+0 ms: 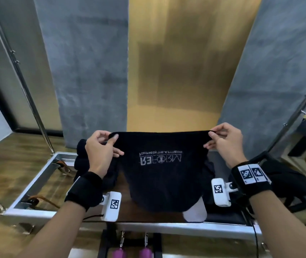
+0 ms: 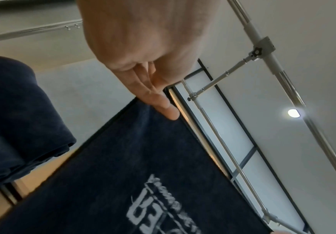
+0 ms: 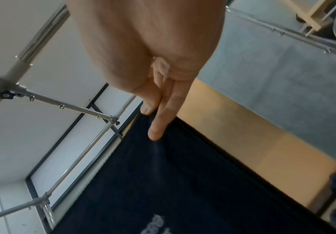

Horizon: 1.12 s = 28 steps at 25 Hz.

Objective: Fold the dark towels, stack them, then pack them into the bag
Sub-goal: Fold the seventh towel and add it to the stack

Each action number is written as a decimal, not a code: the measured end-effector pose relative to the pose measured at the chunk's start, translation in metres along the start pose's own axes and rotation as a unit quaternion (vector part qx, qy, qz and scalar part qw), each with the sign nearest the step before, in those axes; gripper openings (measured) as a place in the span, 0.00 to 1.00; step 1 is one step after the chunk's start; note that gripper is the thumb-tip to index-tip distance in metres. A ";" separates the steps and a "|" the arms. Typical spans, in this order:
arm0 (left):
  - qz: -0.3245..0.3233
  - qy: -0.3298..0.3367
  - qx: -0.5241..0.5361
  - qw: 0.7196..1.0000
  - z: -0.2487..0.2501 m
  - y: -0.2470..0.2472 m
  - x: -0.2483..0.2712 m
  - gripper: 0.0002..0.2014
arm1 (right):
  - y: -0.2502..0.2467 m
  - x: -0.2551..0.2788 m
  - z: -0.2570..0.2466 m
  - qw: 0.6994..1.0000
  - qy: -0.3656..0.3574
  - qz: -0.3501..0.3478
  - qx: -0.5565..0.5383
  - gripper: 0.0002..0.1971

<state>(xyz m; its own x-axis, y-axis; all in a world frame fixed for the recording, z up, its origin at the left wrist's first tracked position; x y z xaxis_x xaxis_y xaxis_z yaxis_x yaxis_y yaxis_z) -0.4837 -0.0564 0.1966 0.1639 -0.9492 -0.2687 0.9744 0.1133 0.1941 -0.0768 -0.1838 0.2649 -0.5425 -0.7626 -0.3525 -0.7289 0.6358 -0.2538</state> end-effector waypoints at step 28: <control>-0.051 -0.035 0.034 0.998 -0.009 0.010 -0.006 0.03 | 0.015 -0.011 0.037 0.998 0.030 -0.021 -0.048 0.07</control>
<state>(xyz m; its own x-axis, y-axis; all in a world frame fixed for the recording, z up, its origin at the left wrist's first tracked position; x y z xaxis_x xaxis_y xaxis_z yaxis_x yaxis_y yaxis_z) -0.4732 -0.0472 0.1913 0.0515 -0.9730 -0.2250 0.9726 -0.0023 0.2325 -0.0660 -0.1614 0.2320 -0.5322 -0.7962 -0.2879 -0.7869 0.5906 -0.1790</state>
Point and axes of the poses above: each hand's wrist, its own x-axis away from the middle knuckle, its own y-axis out of the palm, z = x × y, the point moved 6 cm from there along -x, towards the middle knuckle, and after that the axes turned 3 degrees about x, right-handed, at the moved point
